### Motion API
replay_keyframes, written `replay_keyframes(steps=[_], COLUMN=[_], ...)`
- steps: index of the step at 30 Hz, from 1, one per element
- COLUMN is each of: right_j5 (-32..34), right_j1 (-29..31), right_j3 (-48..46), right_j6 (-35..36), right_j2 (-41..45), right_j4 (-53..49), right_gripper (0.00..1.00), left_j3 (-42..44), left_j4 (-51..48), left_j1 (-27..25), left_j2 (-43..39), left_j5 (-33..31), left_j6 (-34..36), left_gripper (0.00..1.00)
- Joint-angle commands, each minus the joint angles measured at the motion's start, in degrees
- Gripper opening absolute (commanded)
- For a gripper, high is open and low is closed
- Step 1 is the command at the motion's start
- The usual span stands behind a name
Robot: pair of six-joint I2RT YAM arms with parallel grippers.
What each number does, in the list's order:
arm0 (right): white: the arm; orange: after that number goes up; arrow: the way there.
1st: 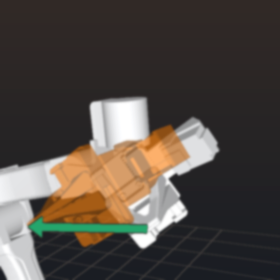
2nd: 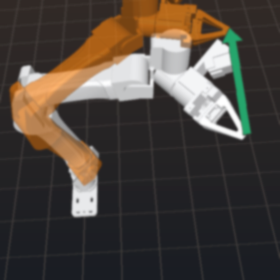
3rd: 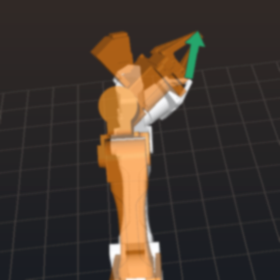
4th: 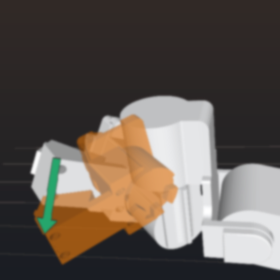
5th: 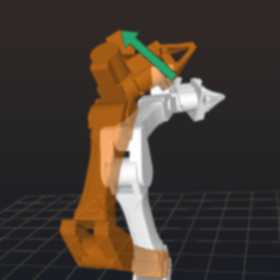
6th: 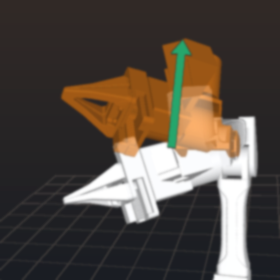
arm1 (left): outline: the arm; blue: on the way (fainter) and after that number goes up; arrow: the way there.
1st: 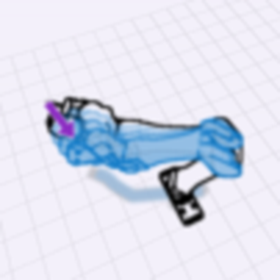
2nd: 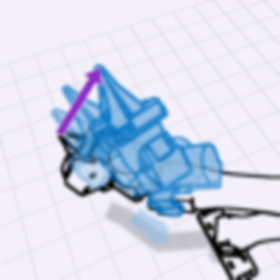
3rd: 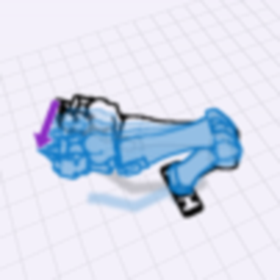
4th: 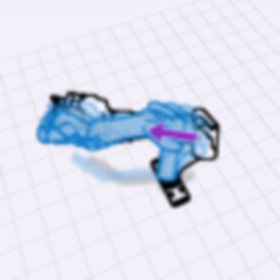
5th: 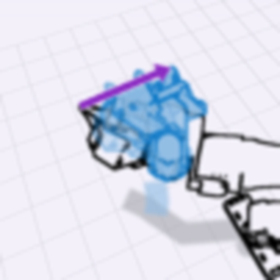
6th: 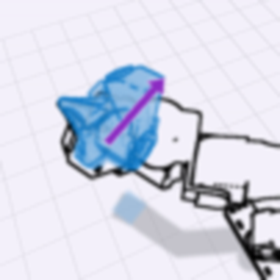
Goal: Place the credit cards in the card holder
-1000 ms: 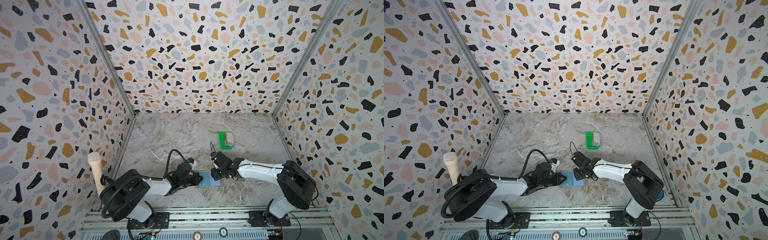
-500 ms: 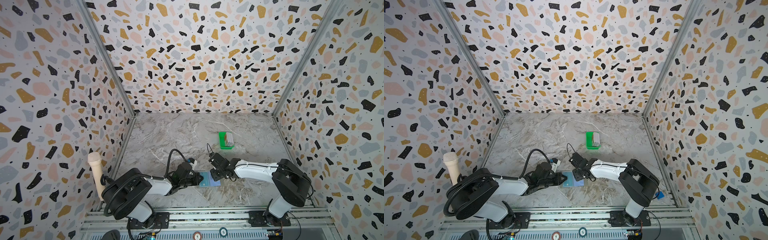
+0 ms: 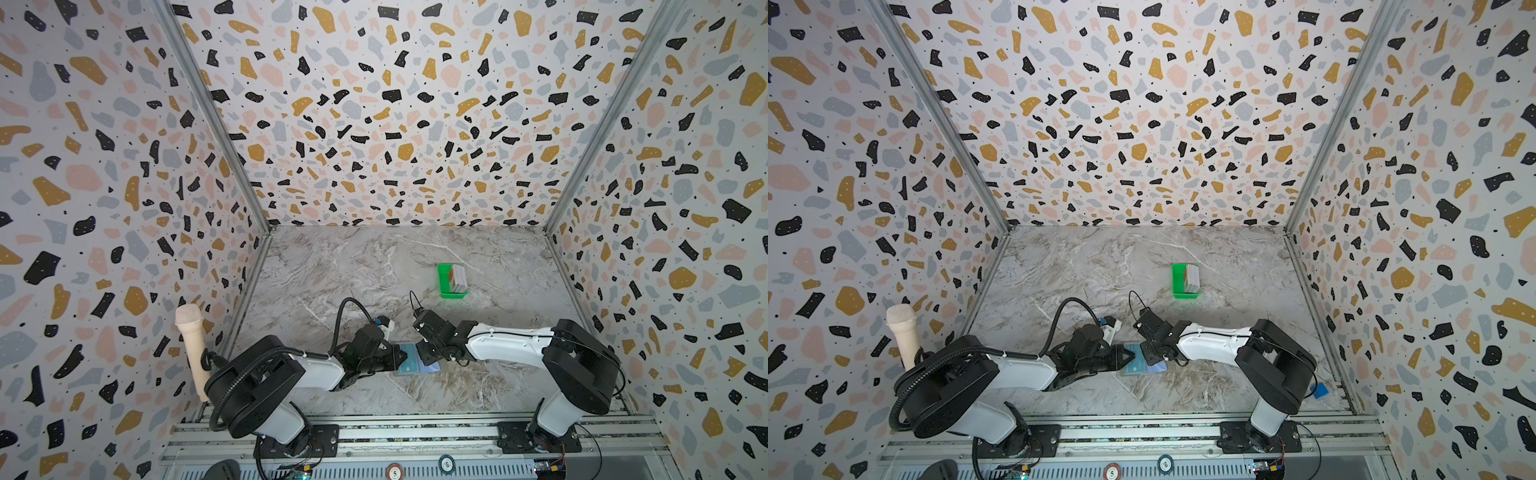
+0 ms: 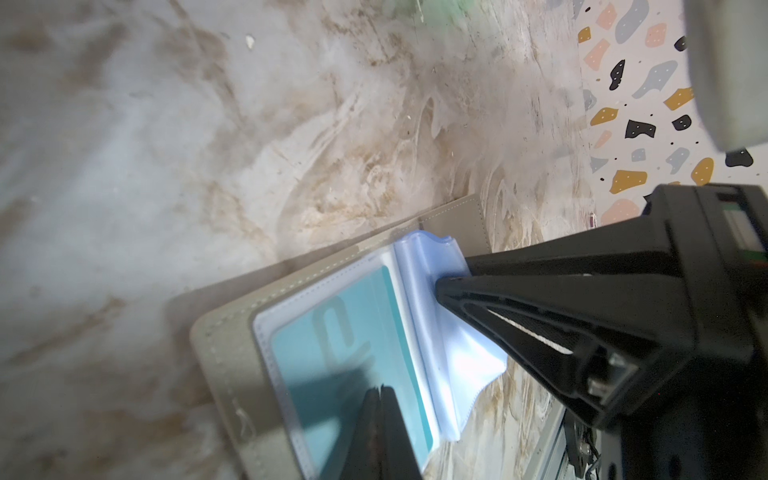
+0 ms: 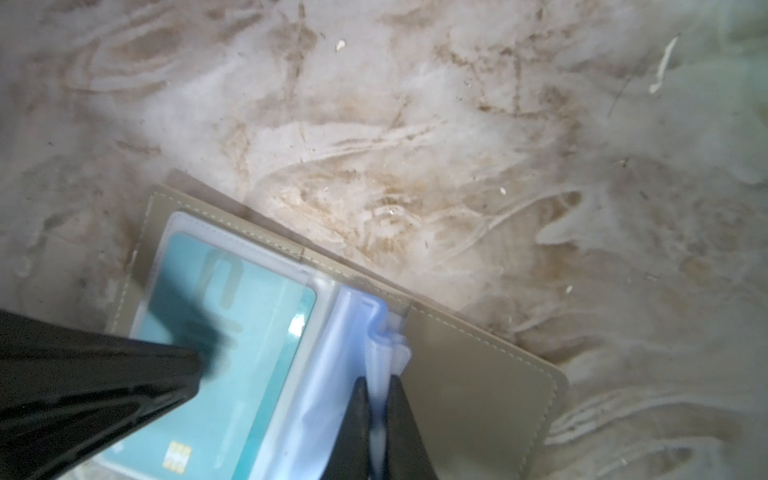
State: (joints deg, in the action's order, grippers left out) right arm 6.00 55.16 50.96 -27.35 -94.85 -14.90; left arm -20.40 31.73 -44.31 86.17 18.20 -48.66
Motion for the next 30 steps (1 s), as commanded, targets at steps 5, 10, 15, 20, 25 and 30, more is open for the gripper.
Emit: replay_keyframes(steps=[5,10,15,20,25,30], right_j5=[2.44,3.67,4.39,5.08,3.62,3.25], right_j1=[0.38,0.39,0.64,0.58,-0.69,-1.63], right_j3=[2.4,1.23,1.36,1.31,1.25,-0.23], right_j6=[-0.38,-1.08,-0.82,-0.77,-0.77,-1.19], right_j2=[1.56,2.06,3.47,7.31,4.51,1.19], right_j4=[-5.38,-4.95,-4.79,-3.94,-4.02,-4.0], right_gripper=[0.4,0.45,0.45,0.44,0.37,0.35], left_j3=[0.8,0.98,1.07,1.29,1.33,1.42], left_j4=[1.19,1.5,1.58,1.75,1.85,1.85], left_j1=[-0.08,-0.11,-0.12,-0.15,-0.14,-0.12], left_j2=[0.72,0.62,0.66,0.35,0.35,0.38], left_j5=[0.74,0.85,0.96,0.94,1.04,1.04], left_j6=[0.17,0.06,-0.07,-0.2,-0.29,-0.24], left_gripper=[0.0,0.0,0.0,0.0,0.0,0.0])
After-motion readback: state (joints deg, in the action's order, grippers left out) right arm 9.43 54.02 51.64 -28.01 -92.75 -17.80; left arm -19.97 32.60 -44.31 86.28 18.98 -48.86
